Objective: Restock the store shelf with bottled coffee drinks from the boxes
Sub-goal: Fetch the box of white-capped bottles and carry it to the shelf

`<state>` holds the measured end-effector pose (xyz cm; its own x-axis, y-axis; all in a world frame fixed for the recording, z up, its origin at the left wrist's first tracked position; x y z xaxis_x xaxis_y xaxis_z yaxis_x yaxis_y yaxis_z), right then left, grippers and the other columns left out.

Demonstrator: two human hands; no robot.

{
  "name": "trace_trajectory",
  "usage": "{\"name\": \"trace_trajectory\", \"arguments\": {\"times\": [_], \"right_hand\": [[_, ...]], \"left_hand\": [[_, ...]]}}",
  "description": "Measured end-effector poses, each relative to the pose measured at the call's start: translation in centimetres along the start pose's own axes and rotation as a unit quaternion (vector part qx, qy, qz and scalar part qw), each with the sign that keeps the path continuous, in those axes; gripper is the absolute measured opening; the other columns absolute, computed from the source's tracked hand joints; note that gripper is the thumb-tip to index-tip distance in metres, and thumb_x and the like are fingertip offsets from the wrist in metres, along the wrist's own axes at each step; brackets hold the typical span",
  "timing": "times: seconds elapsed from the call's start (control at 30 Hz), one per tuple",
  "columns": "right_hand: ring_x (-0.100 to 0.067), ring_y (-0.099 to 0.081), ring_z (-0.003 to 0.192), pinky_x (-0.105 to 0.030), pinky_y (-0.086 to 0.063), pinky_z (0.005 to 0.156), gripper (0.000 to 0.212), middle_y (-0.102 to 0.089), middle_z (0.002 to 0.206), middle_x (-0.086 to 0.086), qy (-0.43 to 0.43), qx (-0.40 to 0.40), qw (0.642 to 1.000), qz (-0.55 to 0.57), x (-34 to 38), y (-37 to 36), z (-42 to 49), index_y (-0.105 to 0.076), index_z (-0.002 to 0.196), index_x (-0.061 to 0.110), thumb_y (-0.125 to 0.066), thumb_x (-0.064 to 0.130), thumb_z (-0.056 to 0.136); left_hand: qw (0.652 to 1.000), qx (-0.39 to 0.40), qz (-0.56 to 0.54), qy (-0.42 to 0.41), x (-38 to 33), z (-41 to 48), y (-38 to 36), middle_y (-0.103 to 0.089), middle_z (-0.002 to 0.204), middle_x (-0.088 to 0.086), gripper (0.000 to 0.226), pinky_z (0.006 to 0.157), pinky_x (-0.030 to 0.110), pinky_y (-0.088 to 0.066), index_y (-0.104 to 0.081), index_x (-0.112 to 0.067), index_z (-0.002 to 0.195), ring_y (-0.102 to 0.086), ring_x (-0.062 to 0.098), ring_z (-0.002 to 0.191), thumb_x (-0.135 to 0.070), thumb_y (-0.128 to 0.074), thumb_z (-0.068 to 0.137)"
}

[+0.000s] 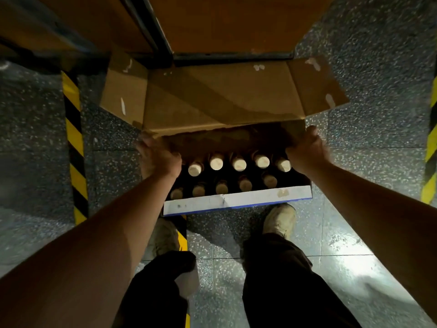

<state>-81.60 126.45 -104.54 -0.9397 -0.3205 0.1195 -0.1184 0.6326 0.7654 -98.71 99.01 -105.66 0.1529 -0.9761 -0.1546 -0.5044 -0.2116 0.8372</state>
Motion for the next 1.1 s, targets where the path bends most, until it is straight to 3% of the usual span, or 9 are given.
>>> {"name": "trace_trajectory", "arguments": {"times": [0.1, 0.17, 0.27, 0.4, 0.53, 0.7, 0.8, 0.93, 1.1], "right_hand": [[-0.043, -0.054, 0.111, -0.044, -0.043, 0.086, 0.044, -0.056, 0.117, -0.024, -0.007, -0.025, 1.0, 0.008, -0.2, -1.1, 1.1, -0.034, 0.124, 0.005, -0.054, 0.015, 0.086], [-0.042, -0.057, 0.107, -0.042, -0.044, 0.082, 0.035, -0.059, 0.114, -0.024, -0.012, -0.049, 0.999, 0.012, -0.4, -1.5, 2.1, -0.041, 0.12, 0.005, -0.053, 0.016, 0.089], [-0.04, -0.061, 0.103, -0.04, -0.047, 0.08, 0.028, -0.063, 0.108, -0.026, -0.023, -0.088, 0.996, 0.003, -1.0, -1.5, 3.4, -0.06, 0.111, 0.003, -0.05, 0.02, 0.091], [-0.041, -0.063, 0.099, -0.04, -0.049, 0.078, 0.028, -0.066, 0.102, -0.027, -0.064, -0.075, 0.994, 0.04, -2.3, -1.9, 3.6, -0.068, 0.102, 0.001, -0.053, 0.021, 0.09], [-0.04, -0.061, 0.103, -0.045, -0.05, 0.084, 0.031, -0.064, 0.109, -0.026, -0.101, -0.068, 0.988, 0.095, -2.7, -2.6, 3.2, -0.068, 0.111, 0.008, -0.053, 0.024, 0.088], [-0.042, -0.06, 0.103, -0.044, -0.048, 0.081, 0.034, -0.063, 0.109, -0.029, -0.085, -0.062, 0.991, 0.079, -2.7, -2.7, 3.4, -0.067, 0.108, 0.004, -0.05, 0.029, 0.092], [-0.043, -0.058, 0.106, -0.046, -0.048, 0.086, 0.033, -0.061, 0.112, -0.031, -0.082, -0.055, 0.993, 0.06, -2.8, -2.7, 3.7, -0.064, 0.111, 0.0, -0.05, 0.024, 0.093], [-0.043, -0.057, 0.108, -0.046, -0.048, 0.087, 0.033, -0.059, 0.115, -0.031, -0.074, -0.044, 0.996, 0.033, -2.8, -2.8, 3.6, -0.06, 0.115, -0.004, -0.051, 0.02, 0.094], [-0.046, -0.055, 0.11, -0.049, -0.046, 0.091, 0.034, -0.057, 0.117, -0.033, -0.081, -0.06, 0.995, 0.024, -3.0, -2.5, 3.2, -0.06, 0.116, -0.004, -0.051, 0.02, 0.094]], "left_hand": [[0.998, -0.037, -0.045, 0.017, 0.9, 1.2, -0.1, -0.031, 0.143, 0.021, 0.07, 0.096, 0.047, -0.041, -0.019, -0.002, 0.145, -0.044, 0.041, 0.123, -0.024, -0.056, 0.09], [0.998, -0.014, -0.053, 0.039, 1.9, 2.3, -0.3, -0.035, 0.143, 0.021, 0.066, 0.101, 0.044, -0.037, -0.024, -0.002, 0.144, -0.041, 0.038, 0.127, -0.026, -0.056, 0.092], [0.999, 0.026, -0.022, 0.016, 3.1, 3.2, -1.1, -0.055, 0.123, 0.028, 0.035, 0.094, 0.046, -0.044, -0.053, 0.002, 0.121, -0.052, 0.042, 0.114, -0.02, -0.051, 0.093], [0.99, 0.036, -0.097, 0.092, 5.2, 3.6, -2.2, -0.061, 0.112, 0.029, 0.031, 0.084, 0.041, -0.045, -0.063, 0.0, 0.109, -0.057, 0.041, 0.107, -0.023, -0.053, 0.092], [0.971, 0.055, -0.188, 0.137, 6.2, 2.9, -3.9, -0.063, 0.107, 0.024, 0.026, 0.074, 0.038, -0.044, -0.064, -0.004, 0.105, -0.06, 0.035, 0.099, -0.021, -0.052, 0.091], [0.965, 0.079, -0.195, 0.156, 6.5, 3.5, -4.7, -0.058, 0.117, 0.025, 0.036, 0.076, 0.037, -0.04, -0.059, 0.003, 0.112, -0.056, 0.037, 0.107, -0.026, -0.043, 0.098], [0.964, 0.084, -0.202, 0.15, 6.6, 3.3, -4.5, -0.055, 0.121, 0.029, 0.033, 0.082, 0.041, -0.042, -0.056, 0.007, 0.116, -0.054, 0.039, 0.107, -0.016, -0.038, 0.1], [0.97, 0.084, -0.192, 0.122, 6.6, 3.0, -3.8, -0.061, 0.109, 0.024, 0.028, 0.066, 0.034, -0.039, -0.06, -0.001, 0.108, -0.059, 0.031, 0.091, -0.023, -0.046, 0.096], [0.975, 0.11, -0.168, 0.099, 6.3, 2.8, -3.3, -0.062, 0.108, 0.028, 0.031, 0.079, 0.047, -0.05, -0.06, 0.001, 0.11, -0.06, 0.041, 0.099, -0.023, -0.048, 0.094]]}}
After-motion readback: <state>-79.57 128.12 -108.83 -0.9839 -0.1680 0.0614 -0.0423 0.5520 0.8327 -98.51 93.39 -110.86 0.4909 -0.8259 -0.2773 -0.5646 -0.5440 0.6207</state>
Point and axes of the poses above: each hand's wrist, its own z-axis towards the middle knuckle, its own y-axis out of the back of the hand, x = y × z, the point moved 4 cm from there along z, towards the middle knuckle
